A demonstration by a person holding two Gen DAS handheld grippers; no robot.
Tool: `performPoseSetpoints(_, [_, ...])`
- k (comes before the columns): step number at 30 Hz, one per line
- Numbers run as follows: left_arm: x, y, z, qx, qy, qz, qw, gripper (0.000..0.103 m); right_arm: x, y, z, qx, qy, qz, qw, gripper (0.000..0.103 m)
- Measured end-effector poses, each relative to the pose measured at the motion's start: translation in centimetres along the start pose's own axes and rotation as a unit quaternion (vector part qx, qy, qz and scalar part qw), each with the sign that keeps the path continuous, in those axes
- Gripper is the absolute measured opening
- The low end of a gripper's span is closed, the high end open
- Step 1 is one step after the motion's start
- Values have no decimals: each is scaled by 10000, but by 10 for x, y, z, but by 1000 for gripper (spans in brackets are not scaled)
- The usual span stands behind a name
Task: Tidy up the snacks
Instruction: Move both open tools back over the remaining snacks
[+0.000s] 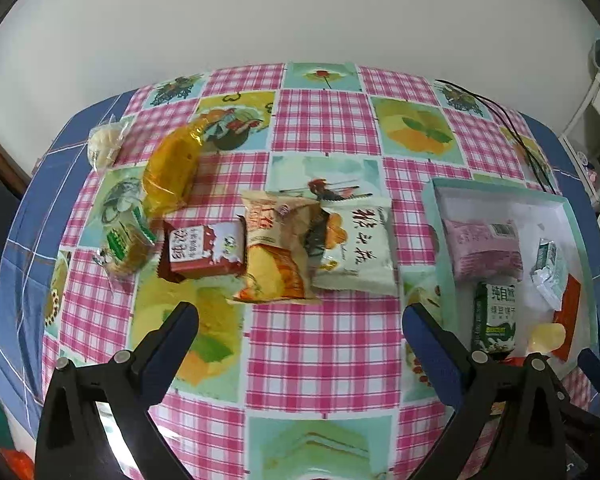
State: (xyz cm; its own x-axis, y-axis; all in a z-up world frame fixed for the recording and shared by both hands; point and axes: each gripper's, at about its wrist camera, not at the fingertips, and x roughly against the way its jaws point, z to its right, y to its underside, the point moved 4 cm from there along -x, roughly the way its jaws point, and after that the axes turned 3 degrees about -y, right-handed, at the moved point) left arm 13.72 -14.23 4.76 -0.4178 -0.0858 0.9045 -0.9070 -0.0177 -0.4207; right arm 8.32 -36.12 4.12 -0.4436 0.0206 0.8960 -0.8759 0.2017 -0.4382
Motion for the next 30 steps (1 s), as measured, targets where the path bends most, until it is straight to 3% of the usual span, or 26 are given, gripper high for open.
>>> performPoseSetpoints(11, [0, -11, -42, 208, 36, 166, 9996, 102, -1, -3, -33, -91, -186, 100, 9997, 103])
performPoseSetpoints(21, [-6, -15, -109, 632, -192, 113, 9978, 102, -5, -2, -102, 212, -431, 113, 9988, 103])
performPoseSetpoints(30, [-19, -16, -155, 938, -172, -5, 9954, 102, -13, 3, -149, 382, -793, 4, 9961, 103])
